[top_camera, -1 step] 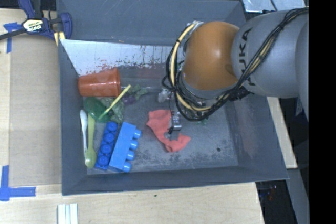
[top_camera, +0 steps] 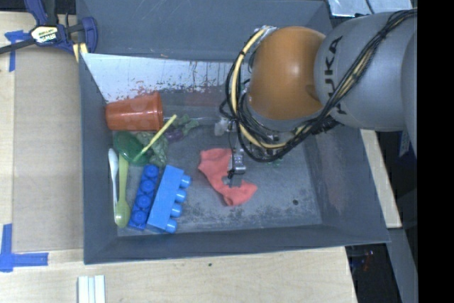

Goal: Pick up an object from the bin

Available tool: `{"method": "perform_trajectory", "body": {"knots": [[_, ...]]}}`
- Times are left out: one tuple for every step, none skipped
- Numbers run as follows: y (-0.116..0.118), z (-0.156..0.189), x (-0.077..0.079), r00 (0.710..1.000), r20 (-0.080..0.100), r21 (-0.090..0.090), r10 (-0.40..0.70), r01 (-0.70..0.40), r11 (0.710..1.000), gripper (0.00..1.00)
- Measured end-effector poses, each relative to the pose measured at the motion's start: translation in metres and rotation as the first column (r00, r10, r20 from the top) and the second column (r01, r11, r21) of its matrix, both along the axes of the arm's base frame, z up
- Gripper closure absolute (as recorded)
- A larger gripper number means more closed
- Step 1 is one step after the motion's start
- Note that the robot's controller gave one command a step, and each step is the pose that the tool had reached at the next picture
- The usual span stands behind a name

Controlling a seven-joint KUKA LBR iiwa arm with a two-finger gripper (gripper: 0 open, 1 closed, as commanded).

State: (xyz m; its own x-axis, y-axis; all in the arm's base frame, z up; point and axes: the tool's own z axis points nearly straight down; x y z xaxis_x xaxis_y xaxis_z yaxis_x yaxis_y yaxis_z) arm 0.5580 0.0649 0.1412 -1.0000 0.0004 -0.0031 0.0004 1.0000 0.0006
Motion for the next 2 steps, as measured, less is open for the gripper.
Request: {"method": "perform_trajectory", "body": {"knots": [[-0.018,-0.066,-0.03,0.978,-0.002,0.0,-0.207,0.207,0.978,0.0],[-0.019,-0.033,-0.03,0.979,0.003,0.002,-0.206,0.206,0.979,0.0]]}}
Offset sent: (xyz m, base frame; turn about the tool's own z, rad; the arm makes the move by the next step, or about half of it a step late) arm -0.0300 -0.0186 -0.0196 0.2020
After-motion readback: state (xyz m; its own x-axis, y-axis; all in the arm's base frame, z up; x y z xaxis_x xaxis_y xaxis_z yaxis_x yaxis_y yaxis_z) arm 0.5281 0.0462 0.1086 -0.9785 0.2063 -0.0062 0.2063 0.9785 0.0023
